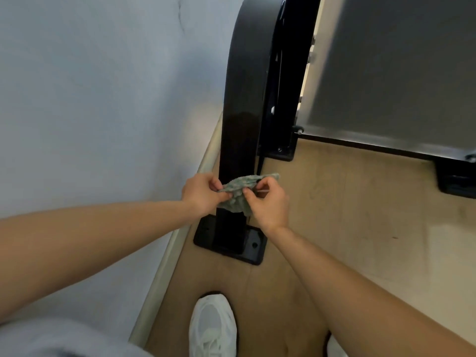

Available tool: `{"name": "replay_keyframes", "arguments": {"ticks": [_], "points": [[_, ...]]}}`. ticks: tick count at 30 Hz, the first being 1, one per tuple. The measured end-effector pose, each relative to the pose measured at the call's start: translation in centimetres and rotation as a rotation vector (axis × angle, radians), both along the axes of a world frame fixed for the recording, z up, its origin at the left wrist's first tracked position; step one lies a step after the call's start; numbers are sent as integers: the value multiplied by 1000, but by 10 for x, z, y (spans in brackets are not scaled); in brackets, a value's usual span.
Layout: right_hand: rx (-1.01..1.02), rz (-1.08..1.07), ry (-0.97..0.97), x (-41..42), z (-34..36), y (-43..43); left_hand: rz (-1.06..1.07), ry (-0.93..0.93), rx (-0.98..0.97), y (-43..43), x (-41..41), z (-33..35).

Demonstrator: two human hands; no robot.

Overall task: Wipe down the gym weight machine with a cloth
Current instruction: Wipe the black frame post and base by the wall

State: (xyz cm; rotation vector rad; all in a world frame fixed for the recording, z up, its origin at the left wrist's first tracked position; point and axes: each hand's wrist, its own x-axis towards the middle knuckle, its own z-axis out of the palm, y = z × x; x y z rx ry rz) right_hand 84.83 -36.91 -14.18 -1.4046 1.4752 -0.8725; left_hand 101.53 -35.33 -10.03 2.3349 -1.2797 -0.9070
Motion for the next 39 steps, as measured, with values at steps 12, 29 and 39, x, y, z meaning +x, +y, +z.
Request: {"name": "replay_keyframes", "arguments": {"ticks": [12,29,39], "points": [[446,184,-37,-5,-57,52,160,76,375,40,-19,-31],[68,-79,-283,10,30,-18,83,-21,-258,-10,-18,30],[-185,-54,-226,11,110,-110,264,111,-658,-93,-28,98]]}}
